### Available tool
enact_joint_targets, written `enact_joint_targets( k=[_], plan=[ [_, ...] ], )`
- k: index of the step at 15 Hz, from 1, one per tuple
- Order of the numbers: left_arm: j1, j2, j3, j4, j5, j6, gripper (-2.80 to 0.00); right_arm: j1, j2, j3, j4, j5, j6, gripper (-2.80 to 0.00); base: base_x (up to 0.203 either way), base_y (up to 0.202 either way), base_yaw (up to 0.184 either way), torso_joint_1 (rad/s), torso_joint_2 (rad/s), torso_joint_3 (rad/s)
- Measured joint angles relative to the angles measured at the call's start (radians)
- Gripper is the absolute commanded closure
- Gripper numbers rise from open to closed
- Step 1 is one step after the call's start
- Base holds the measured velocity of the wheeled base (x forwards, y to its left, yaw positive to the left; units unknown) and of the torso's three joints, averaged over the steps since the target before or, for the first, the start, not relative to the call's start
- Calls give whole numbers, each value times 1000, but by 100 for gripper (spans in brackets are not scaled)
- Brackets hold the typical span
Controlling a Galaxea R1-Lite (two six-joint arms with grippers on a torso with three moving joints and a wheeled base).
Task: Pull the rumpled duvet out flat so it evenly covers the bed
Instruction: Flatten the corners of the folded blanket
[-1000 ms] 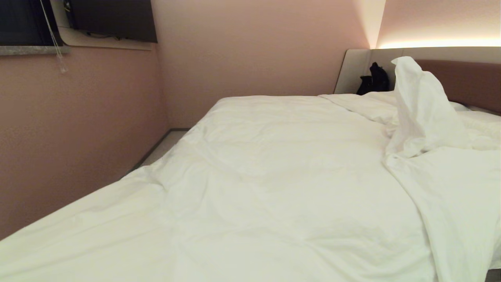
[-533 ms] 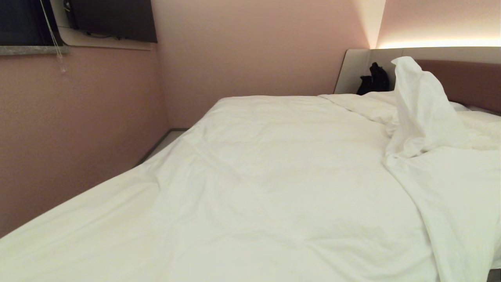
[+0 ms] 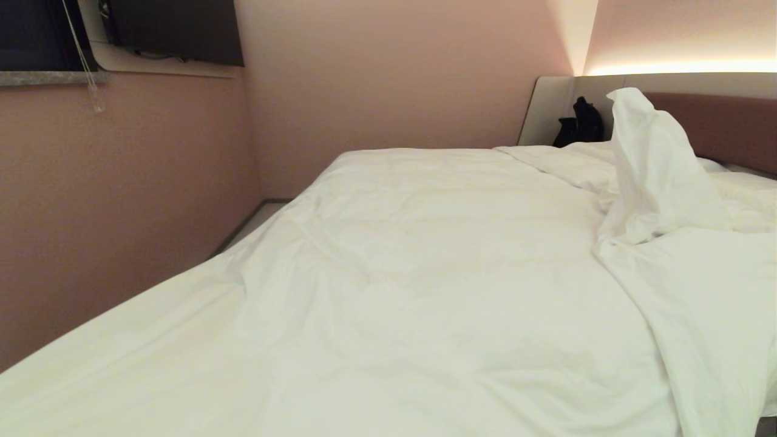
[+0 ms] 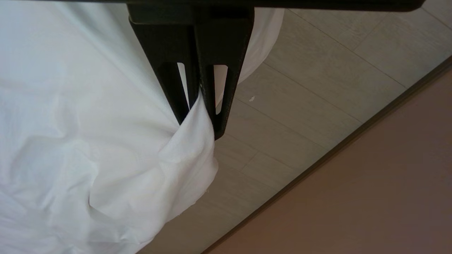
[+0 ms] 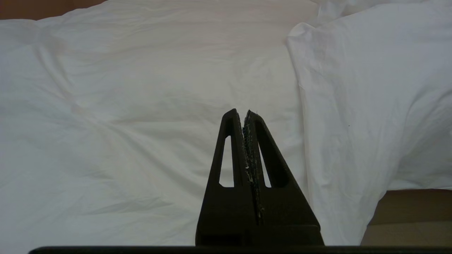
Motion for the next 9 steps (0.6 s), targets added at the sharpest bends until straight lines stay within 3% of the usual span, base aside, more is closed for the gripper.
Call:
enact_joint_targets(
  k=[7,8,9],
  plan=[
    [-1,-12,8,-16,-14,5,0,0,0,0,0,0,0,0,0,0,0,0,0,0],
    [0,-12,9,-16,-14,6,-280,0,0,0,0,0,0,0,0,0,0,0,0,0],
    [0,-12,8,-18,-12,6,-280,0,0,0,0,0,0,0,0,0,0,0,0,0]
  ],
)
